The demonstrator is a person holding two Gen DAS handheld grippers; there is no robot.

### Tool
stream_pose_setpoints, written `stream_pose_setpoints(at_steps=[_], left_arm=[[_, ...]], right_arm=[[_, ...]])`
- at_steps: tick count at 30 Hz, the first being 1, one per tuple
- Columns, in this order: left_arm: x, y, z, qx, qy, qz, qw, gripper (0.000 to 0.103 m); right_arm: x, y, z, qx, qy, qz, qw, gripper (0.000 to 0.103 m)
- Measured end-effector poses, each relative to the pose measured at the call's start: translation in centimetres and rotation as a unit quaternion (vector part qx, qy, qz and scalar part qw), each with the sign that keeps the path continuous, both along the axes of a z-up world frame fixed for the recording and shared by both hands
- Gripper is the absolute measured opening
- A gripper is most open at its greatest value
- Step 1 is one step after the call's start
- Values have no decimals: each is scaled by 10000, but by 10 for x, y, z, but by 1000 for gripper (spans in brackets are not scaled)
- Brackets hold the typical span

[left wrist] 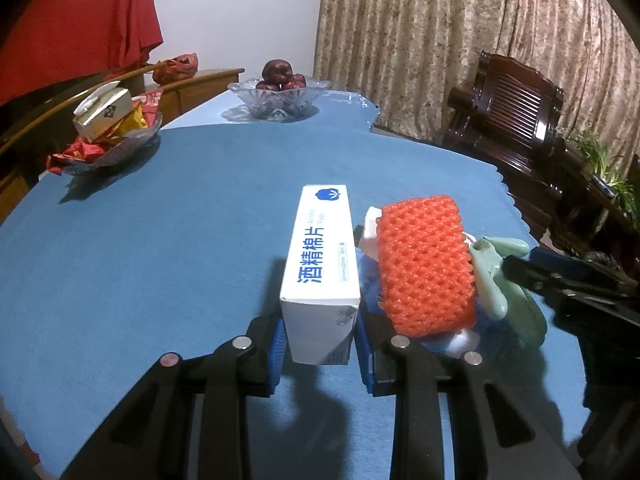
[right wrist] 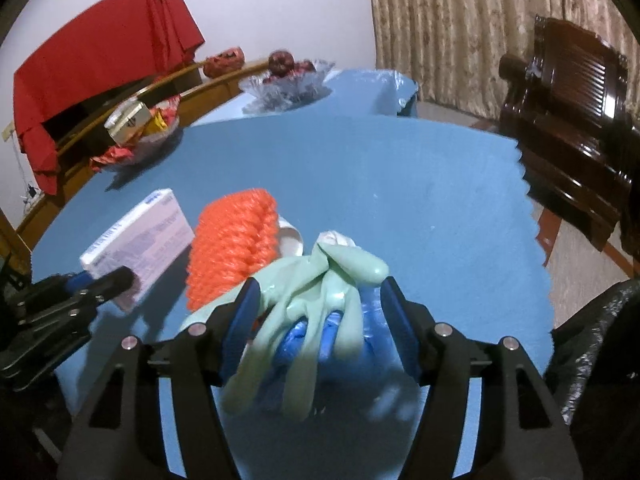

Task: Collect trash
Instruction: 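Lift the white box and green glove off the table with both tools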

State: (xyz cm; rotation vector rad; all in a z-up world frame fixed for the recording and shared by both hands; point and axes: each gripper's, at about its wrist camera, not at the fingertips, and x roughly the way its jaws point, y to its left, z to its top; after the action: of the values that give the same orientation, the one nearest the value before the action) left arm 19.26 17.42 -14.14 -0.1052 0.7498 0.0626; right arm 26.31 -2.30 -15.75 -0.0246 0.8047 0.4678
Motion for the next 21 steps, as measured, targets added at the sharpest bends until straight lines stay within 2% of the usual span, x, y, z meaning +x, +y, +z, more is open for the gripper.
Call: stream_pose_setpoints(at_steps=[2,4,6,8,12,21], left_arm=[[-1,-2,0,-1,12,-17,10000,30],[-1,-3,0,4,14,-25,10000,30],[-1,-3,0,-14,16,-27,10000,30],[-1,-4,1,-18,11,-39,10000,30],[-3,-8,6,3,-23,-69,10000,30],[-13,-15,25,26,-144,-127,9998,30]], right_arm=[[3,4,-4,-51,63,65,9999,60],[3,8,-6,-96,119,123,9998,50],[2,10,-7,-108,170,216,9996,30],[-1,10,-4,-89,132,314,9994,19],[-9,8,8,-28,-13,382,9993,13],[-30,-10,46,349,-377,365,9980,12]])
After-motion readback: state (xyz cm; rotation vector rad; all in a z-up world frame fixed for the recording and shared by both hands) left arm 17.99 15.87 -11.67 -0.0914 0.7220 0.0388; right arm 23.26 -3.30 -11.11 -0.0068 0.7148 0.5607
